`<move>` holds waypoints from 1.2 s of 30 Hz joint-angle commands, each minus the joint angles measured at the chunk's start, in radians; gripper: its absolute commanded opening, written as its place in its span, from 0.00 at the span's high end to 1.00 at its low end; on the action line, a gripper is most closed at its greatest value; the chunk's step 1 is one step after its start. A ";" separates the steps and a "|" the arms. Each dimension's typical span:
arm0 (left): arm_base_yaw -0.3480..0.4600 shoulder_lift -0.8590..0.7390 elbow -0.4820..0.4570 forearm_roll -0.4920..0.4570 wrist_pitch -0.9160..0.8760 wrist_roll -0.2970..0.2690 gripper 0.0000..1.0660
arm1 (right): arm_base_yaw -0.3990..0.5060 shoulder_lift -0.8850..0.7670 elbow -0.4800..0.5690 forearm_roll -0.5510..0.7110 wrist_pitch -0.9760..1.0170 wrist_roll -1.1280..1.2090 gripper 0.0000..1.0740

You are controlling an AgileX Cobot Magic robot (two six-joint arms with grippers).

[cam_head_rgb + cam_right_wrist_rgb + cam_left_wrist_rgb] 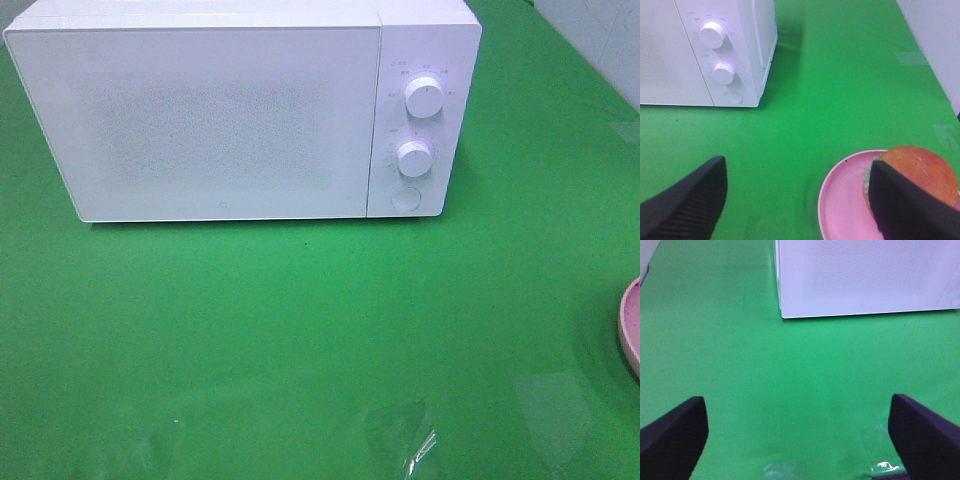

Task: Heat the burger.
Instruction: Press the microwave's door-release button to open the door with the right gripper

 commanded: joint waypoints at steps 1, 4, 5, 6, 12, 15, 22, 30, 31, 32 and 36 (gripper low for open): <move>0.002 -0.002 0.000 -0.010 -0.001 -0.001 0.16 | -0.005 0.030 -0.008 0.000 -0.052 0.002 0.30; 0.002 -0.002 0.000 -0.010 -0.001 -0.001 0.16 | -0.005 0.071 -0.008 0.000 -0.095 0.002 0.30; 0.002 -0.002 0.000 -0.010 -0.001 -0.001 0.16 | -0.005 0.071 -0.008 0.000 -0.095 0.002 0.30; 0.002 -0.002 0.000 -0.010 -0.001 -0.001 0.16 | -0.005 0.095 -0.008 0.000 -0.117 0.002 0.30; 0.002 -0.002 0.000 -0.010 -0.001 -0.001 0.16 | -0.005 0.161 0.026 0.000 -0.224 0.002 0.30; 0.002 -0.002 0.000 -0.010 -0.001 -0.001 0.16 | -0.005 0.196 0.054 0.000 -0.282 0.002 0.30; 0.002 -0.002 0.000 -0.010 -0.001 -0.001 0.16 | -0.005 0.294 0.128 0.000 -0.475 0.002 0.31; 0.002 -0.002 0.000 -0.010 -0.001 -0.001 0.16 | -0.005 0.421 0.173 0.000 -0.713 0.002 0.32; 0.002 -0.002 0.000 -0.010 -0.001 -0.001 0.16 | -0.005 0.468 0.185 0.000 -0.771 0.002 0.32; 0.002 -0.002 0.000 -0.010 -0.001 -0.001 0.16 | -0.005 0.468 0.185 0.000 -0.771 0.002 0.32; 0.002 -0.002 0.000 -0.010 -0.001 -0.001 0.16 | -0.005 0.557 0.196 0.001 -0.863 0.002 0.32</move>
